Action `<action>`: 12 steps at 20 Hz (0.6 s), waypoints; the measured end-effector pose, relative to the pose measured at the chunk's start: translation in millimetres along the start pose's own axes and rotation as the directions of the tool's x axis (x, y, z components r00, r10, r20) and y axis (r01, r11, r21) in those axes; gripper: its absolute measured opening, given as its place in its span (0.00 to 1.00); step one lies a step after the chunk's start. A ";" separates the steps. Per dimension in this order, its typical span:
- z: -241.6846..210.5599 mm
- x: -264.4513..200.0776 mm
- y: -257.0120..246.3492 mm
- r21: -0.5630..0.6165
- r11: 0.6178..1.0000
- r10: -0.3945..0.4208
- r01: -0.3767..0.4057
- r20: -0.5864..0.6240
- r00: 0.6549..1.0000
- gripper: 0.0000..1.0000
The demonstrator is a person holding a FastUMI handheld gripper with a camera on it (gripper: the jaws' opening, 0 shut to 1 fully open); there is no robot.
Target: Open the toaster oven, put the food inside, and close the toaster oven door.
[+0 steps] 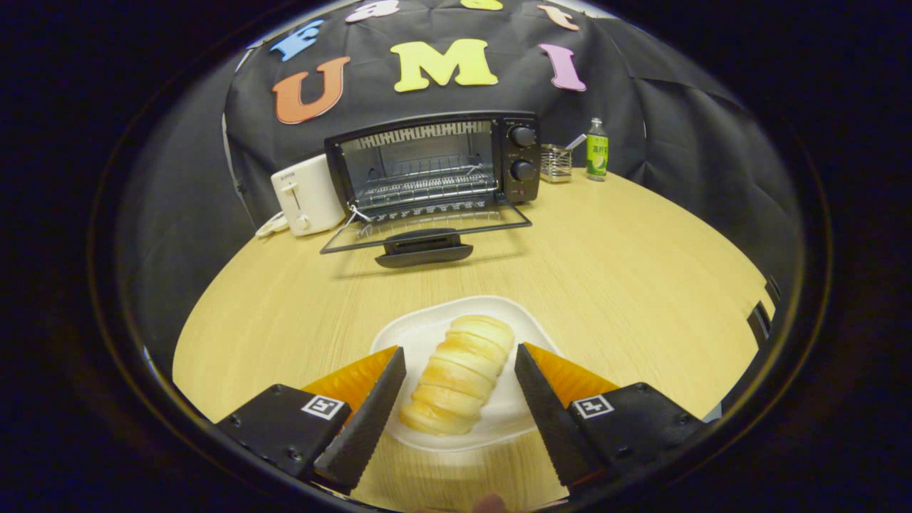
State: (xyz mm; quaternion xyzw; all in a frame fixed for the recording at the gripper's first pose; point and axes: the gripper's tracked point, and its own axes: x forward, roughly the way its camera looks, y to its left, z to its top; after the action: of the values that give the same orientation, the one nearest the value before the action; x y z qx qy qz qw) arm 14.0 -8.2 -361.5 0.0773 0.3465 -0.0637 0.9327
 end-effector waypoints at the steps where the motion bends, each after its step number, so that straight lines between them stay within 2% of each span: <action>1: -2.9 1.7 -0.2 0.001 1.000 -0.006 0.006 -0.008 1.000 1.00; 3: -6.8 2.8 -1.3 -0.014 1.000 -0.015 0.014 -0.008 1.000 0.95; 7: -8.3 3.3 -0.8 -0.016 1.000 -0.005 0.004 -0.018 1.000 0.77; 10: -7.7 4.0 -1.5 -0.005 1.000 0.003 -0.003 -0.019 1.000 0.53; 12: -1.1 0.5 -0.4 0.008 1.000 0.018 -0.018 0.000 1.000 0.45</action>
State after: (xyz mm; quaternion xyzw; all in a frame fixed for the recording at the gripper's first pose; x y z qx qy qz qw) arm 13.6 -8.4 -362.7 0.0838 0.3455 -0.0569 0.9329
